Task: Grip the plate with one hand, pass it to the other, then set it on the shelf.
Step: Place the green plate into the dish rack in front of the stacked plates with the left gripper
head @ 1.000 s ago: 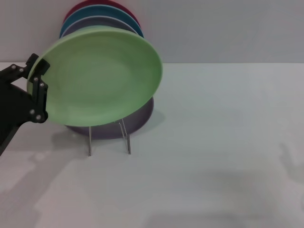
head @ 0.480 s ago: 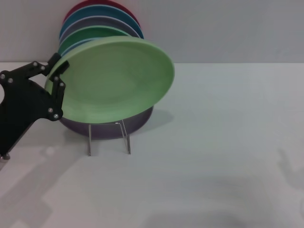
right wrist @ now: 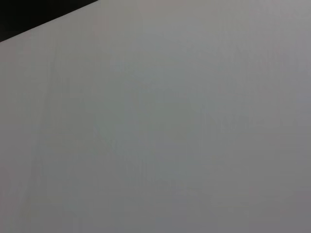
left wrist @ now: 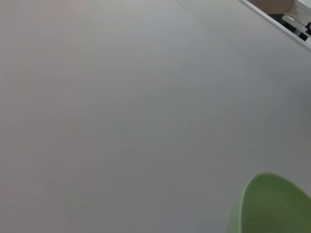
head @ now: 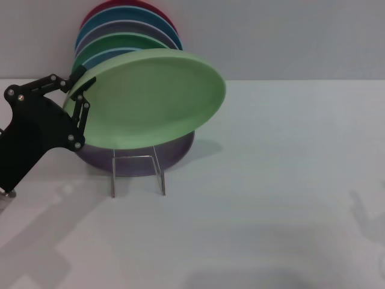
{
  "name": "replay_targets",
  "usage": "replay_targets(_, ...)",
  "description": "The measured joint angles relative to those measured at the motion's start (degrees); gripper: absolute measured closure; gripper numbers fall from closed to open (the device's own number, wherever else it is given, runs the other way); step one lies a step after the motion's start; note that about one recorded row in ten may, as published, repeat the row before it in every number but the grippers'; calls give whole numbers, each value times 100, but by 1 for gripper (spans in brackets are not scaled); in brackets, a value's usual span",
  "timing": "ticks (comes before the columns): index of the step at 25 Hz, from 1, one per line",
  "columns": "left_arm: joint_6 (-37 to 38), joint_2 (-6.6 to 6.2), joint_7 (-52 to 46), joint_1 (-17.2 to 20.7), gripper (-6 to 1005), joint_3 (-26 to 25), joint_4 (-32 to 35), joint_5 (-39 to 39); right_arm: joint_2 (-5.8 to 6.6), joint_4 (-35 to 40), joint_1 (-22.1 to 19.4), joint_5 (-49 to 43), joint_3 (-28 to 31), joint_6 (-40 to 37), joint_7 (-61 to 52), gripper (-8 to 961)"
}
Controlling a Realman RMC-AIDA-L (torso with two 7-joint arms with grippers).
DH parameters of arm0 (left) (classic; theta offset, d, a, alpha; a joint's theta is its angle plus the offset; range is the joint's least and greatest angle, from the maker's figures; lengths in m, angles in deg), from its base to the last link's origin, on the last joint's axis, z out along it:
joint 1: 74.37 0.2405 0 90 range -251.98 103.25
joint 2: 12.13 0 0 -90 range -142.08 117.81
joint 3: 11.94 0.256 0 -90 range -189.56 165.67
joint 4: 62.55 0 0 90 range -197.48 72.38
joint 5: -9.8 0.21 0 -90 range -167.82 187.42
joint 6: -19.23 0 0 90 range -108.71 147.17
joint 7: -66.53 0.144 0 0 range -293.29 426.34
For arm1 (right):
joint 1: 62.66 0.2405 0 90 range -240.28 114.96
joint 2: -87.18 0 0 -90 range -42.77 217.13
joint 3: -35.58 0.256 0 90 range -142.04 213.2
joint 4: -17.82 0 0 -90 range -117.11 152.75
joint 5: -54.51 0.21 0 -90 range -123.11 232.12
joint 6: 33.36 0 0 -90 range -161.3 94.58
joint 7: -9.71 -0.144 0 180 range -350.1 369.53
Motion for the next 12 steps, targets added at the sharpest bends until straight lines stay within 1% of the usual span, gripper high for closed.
replay_targets(5, 38, -14, 51, -72, 926, 13, 47, -1, 0, 0, 15, 0, -4, -17, 0, 251)
replay_targets(12, -3, -20, 87, -300, 926, 225, 417, 0, 3, 0, 50, 0, -113, -79, 0, 251)
